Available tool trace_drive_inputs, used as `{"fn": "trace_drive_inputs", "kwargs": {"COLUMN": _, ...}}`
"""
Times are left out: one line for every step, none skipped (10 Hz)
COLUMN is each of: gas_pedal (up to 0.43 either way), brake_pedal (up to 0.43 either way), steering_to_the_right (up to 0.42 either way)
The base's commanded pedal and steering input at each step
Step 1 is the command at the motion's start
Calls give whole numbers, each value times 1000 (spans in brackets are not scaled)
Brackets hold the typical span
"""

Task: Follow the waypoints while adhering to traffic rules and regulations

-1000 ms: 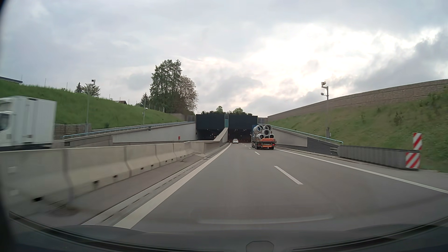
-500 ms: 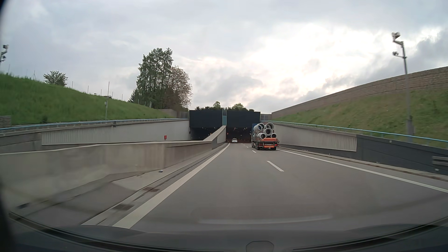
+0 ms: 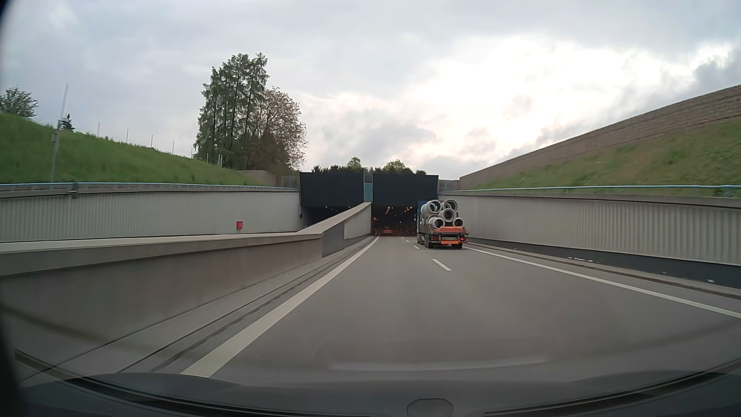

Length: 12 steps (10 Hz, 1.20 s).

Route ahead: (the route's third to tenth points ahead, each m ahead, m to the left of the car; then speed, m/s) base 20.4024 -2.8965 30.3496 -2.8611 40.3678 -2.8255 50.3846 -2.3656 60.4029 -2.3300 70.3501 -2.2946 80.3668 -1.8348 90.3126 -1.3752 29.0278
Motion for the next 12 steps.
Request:
{"fn": "trace_drive_inputs", "kwargs": {"gas_pedal": 118, "brake_pedal": 0, "steering_to_the_right": -1}}
{"fn": "trace_drive_inputs", "kwargs": {"gas_pedal": 118, "brake_pedal": 0, "steering_to_the_right": -1}}
{"fn": "trace_drive_inputs", "kwargs": {"gas_pedal": 118, "brake_pedal": 0, "steering_to_the_right": -1}}
{"fn": "trace_drive_inputs", "kwargs": {"gas_pedal": 118, "brake_pedal": 0, "steering_to_the_right": -1}}
{"fn": "trace_drive_inputs", "kwargs": {"gas_pedal": 118, "brake_pedal": 0, "steering_to_the_right": -1}}
{"fn": "trace_drive_inputs", "kwargs": {"gas_pedal": 118, "brake_pedal": 0, "steering_to_the_right": -1}}
{"fn": "trace_drive_inputs", "kwargs": {"gas_pedal": 130, "brake_pedal": 0, "steering_to_the_right": -1}}
{"fn": "trace_drive_inputs", "kwargs": {"gas_pedal": 138, "brake_pedal": 0, "steering_to_the_right": -1}}
{"fn": "trace_drive_inputs", "kwargs": {"gas_pedal": 150, "brake_pedal": 0, "steering_to_the_right": -1}}
{"fn": "trace_drive_inputs", "kwargs": {"gas_pedal": 150, "brake_pedal": 0, "steering_to_the_right": -1}}
{"fn": "trace_drive_inputs", "kwargs": {"gas_pedal": 150, "brake_pedal": 0, "steering_to_the_right": -1}}
{"fn": "trace_drive_inputs", "kwargs": {"gas_pedal": 150, "brake_pedal": 0, "steering_to_the_right": -1}}
